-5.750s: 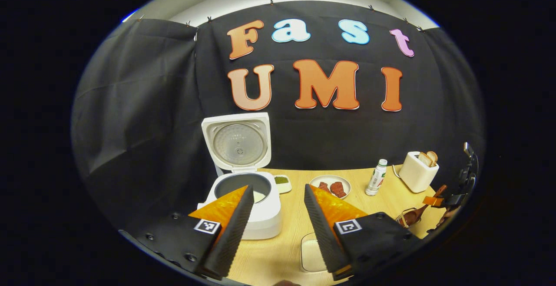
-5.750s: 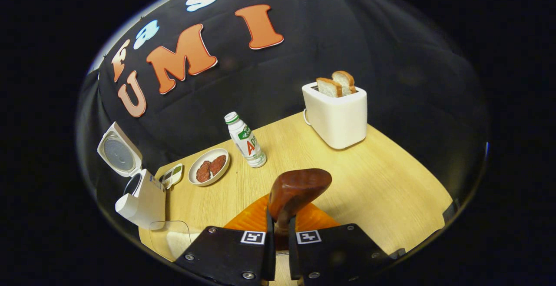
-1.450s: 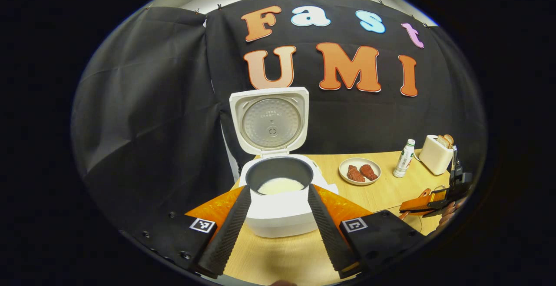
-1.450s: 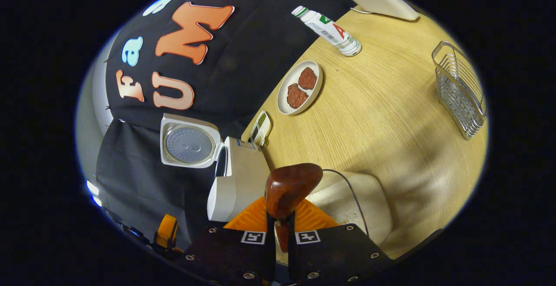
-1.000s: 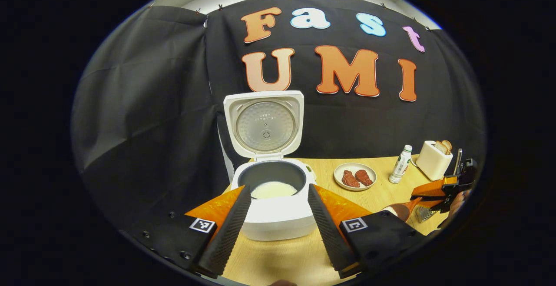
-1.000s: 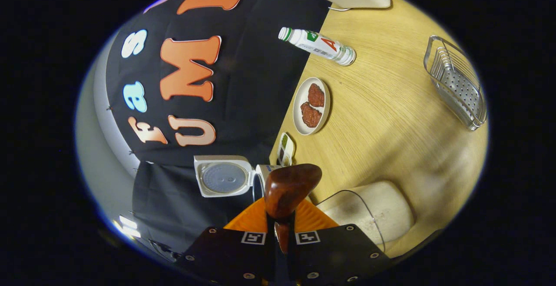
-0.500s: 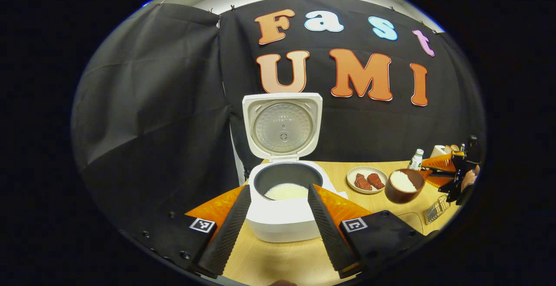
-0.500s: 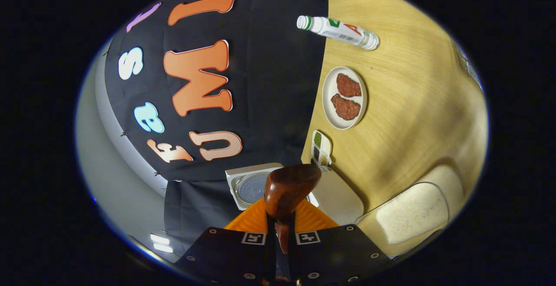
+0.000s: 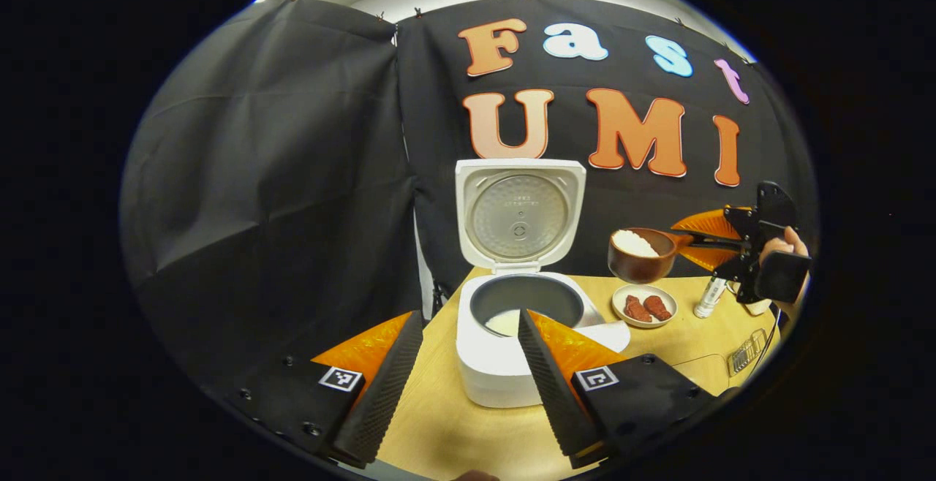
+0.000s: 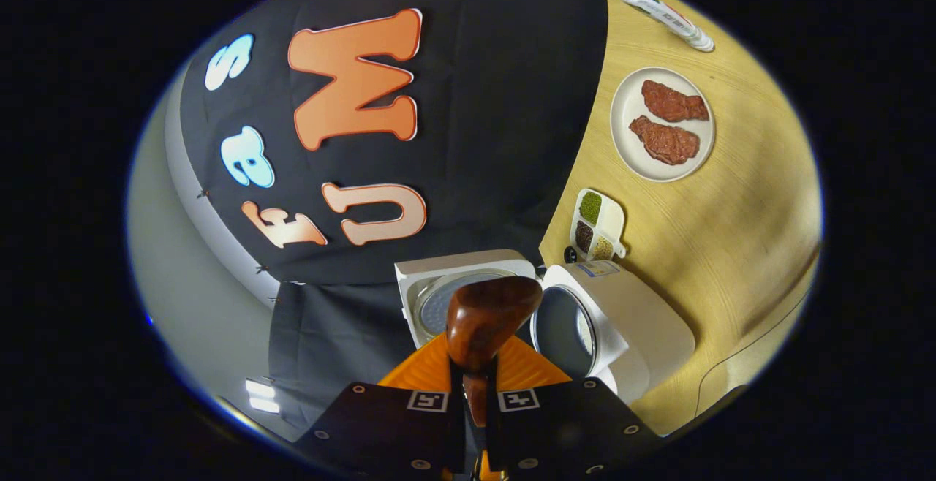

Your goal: Close the left gripper, press the button to open the rice cooker; take a wooden spoon from the chopstick holder with the right hand, scoop a spoonful of rice and pour it into the rice cooker, then put the wooden spoon back into the chopstick holder.

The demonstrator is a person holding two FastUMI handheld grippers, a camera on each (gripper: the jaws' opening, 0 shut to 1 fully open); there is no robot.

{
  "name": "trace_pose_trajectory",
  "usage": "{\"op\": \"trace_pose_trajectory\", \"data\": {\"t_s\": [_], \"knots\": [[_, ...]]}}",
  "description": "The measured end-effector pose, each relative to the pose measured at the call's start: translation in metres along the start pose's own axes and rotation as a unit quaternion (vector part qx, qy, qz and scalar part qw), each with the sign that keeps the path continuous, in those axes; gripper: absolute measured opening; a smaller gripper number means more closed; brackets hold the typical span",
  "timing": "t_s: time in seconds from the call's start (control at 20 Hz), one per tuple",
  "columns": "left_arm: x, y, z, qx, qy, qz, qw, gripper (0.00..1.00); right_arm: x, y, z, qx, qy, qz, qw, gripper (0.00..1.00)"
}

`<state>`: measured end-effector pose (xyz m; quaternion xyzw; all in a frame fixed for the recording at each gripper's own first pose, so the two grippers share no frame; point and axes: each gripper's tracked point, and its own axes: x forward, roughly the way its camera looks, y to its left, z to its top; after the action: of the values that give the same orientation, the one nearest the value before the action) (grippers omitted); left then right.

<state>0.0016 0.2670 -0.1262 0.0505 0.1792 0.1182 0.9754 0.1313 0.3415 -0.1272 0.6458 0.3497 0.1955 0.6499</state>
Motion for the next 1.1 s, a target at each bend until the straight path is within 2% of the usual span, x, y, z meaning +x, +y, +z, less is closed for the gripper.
{"op": "trace_pose_trajectory", "data": {"t_s": [0.35,0.45,0.55,0.75,1.1], "knots": [[0.002,0.043,-0.021,-0.030,0.020,0.029,0.999,0.90,0.069,-0.005,-0.012,-0.102,-0.024,-0.079,0.991,0.11],[0.004,0.053,-0.026,-0.032,0.025,0.037,0.999,0.90,0.081,-0.013,-0.009,-0.154,-0.038,-0.118,0.980,0.11],[0.005,0.062,-0.029,-0.032,0.028,0.043,0.998,0.90,0.091,-0.013,-0.007,-0.203,-0.048,-0.139,0.968,0.11],[0.007,0.072,-0.034,-0.038,0.035,0.049,0.997,0.90,0.106,0.005,-0.010,-0.248,-0.058,-0.139,0.957,0.10],[0.009,0.077,-0.037,-0.034,0.040,0.050,0.997,0.90,0.117,0.018,-0.010,-0.372,-0.087,-0.160,0.910,0.11]]}}
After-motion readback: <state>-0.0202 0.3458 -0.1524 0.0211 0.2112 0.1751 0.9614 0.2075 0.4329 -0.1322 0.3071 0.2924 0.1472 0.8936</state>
